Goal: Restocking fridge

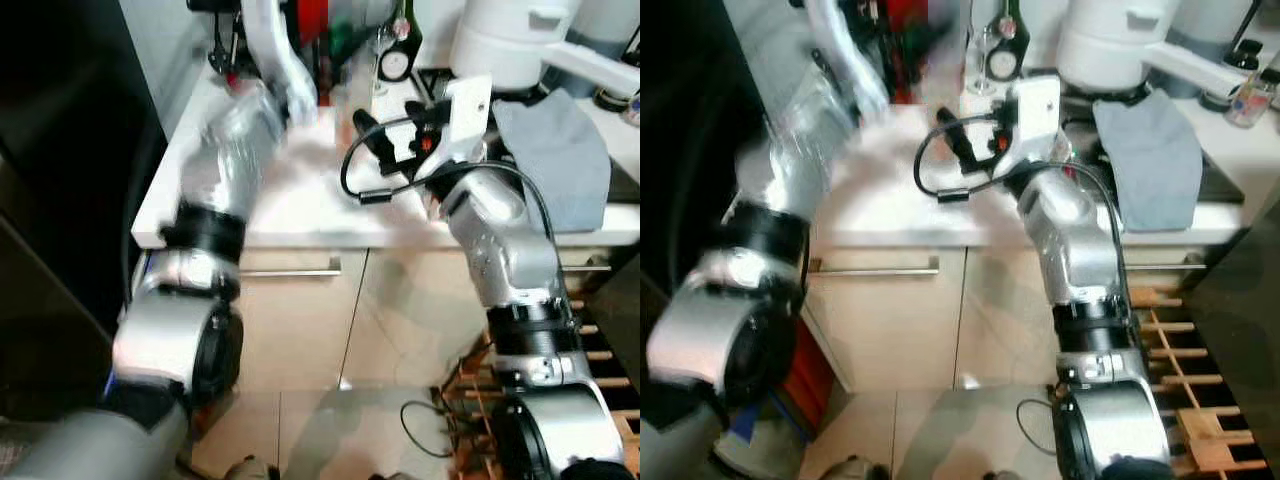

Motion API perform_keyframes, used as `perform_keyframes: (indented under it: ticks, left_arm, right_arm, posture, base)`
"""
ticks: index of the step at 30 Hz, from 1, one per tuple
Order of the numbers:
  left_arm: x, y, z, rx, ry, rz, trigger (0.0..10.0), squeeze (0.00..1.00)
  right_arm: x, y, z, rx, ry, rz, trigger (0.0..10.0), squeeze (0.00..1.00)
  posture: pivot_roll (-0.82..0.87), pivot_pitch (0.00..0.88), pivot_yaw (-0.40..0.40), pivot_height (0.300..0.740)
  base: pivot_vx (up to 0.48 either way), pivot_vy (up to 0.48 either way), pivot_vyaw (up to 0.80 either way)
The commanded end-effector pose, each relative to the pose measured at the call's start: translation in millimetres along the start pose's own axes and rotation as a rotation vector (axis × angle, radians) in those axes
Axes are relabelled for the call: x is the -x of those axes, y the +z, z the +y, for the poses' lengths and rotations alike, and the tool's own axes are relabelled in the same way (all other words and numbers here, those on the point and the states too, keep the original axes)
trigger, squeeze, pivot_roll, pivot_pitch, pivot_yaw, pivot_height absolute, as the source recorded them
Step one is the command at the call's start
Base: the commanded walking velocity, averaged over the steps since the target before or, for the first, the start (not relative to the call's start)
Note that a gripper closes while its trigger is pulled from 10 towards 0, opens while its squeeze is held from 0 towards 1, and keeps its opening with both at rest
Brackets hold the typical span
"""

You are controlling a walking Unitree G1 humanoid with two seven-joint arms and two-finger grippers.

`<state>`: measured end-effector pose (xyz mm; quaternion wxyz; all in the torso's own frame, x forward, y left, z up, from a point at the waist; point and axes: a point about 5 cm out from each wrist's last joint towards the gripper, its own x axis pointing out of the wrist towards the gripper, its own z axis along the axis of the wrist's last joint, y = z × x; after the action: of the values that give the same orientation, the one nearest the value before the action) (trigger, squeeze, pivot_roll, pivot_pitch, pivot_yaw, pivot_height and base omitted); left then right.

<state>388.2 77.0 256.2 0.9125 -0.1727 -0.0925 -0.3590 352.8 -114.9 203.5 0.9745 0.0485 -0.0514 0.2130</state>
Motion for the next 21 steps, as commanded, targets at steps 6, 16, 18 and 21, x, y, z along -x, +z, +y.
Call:
perform_keyframes:
  ticks: [6, 16, 18, 21]
  left_arm:
    - [5.9, 10.9, -10.3, -0.003, 0.031, -0.095, 0.0, 0.00]
    - [4.8, 17.9, -23.5, -0.066, -0.010, -0.090, 0.0, 0.00]
    - [4.0, 17.8, -24.4, -0.066, -0.012, -0.089, 0.0, 0.00]
    - [-0.7, 16.6, -30.7, -0.078, -0.036, -0.075, 0.0, 0.00]
  right_arm:
    - [-0.8, 6.2, 23.0, 0.009, 0.023, -0.069, 10.0, 0.00]
    - [-3.8, 15.4, 35.9, 0.042, 0.108, -0.118, 10.0, 0.00]
    - [-4.1, 15.4, 37.3, 0.048, 0.120, -0.116, 10.0, 0.00]
    - [-5.9, 12.1, 45.6, 0.063, 0.189, -0.092, 10.0, 0.00]
  posture:
    - [-0.06, 0.000, -0.020, 0.740]
    - [-0.06, 0.000, -0.017, 0.740]
    - [-0.06, 0.000, -0.017, 0.740]
    - [-0.06, 0.000, -0.018, 0.740]
  base:
    - [0.000, 0.000, 0.00]
    - [0.000, 0.000, 0.00]
    - [0.000, 0.000, 0.00]
    - [0.000, 0.000, 0.00]
